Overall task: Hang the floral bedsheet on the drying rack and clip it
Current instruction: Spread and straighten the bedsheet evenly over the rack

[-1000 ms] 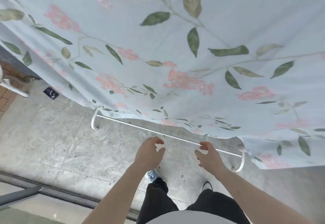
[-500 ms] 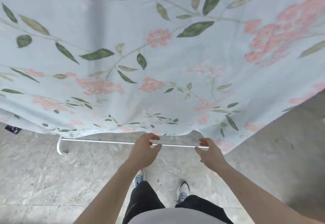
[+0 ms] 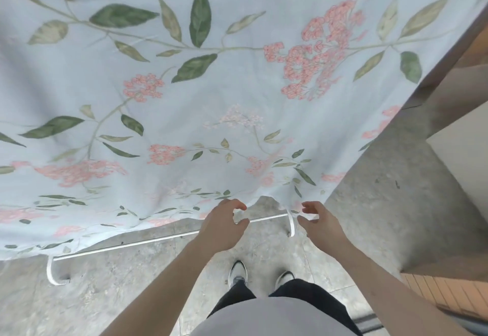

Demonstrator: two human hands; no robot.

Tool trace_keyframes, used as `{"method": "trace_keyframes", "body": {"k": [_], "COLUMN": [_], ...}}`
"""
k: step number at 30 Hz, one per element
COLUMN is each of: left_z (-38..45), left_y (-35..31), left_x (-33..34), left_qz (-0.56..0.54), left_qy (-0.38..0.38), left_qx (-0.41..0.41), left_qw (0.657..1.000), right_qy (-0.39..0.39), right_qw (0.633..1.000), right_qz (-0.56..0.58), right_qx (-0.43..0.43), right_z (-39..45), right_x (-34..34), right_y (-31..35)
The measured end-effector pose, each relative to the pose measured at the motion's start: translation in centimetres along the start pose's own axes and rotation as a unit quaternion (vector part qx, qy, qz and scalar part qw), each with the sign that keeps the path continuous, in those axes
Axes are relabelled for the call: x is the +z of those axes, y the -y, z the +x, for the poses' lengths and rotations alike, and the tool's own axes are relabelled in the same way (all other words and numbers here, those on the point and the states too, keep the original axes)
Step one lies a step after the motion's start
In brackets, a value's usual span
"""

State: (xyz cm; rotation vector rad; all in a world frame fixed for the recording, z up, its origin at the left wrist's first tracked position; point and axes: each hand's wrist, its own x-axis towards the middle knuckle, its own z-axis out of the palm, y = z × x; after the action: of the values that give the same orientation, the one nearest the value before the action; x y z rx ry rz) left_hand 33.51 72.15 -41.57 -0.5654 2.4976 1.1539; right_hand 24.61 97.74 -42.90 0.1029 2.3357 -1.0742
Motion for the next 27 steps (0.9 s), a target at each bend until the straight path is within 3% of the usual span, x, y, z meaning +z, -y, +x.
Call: {"method": "trace_keyframes", "body": {"k": [10, 18, 27], "left_z": [2.9, 4.9, 2.1], "left_y": [-6.3, -13.4, -23.3], "left_x": [1.8, 6.0, 12.4], "left_qz": [0.01, -0.006, -0.097], "left_qy": [0.001, -0.088, -0.219], "left_qx": [0.041, -0.012, -0.098], "left_qw": [0.999, 0.996, 0.966], "right_qy": [0.017, 0.098, 0.252], "right_qw": [0.998, 0.981, 0.924], "right_qz": [0.014, -0.015, -0.104], "right_qx": [-0.053, -0.164, -0.268], "right_z": [1.0, 5.8, 10.8], "right_x": [-6.7, -16.2, -25.5], "right_y": [1.0, 0.9, 3.1]}}
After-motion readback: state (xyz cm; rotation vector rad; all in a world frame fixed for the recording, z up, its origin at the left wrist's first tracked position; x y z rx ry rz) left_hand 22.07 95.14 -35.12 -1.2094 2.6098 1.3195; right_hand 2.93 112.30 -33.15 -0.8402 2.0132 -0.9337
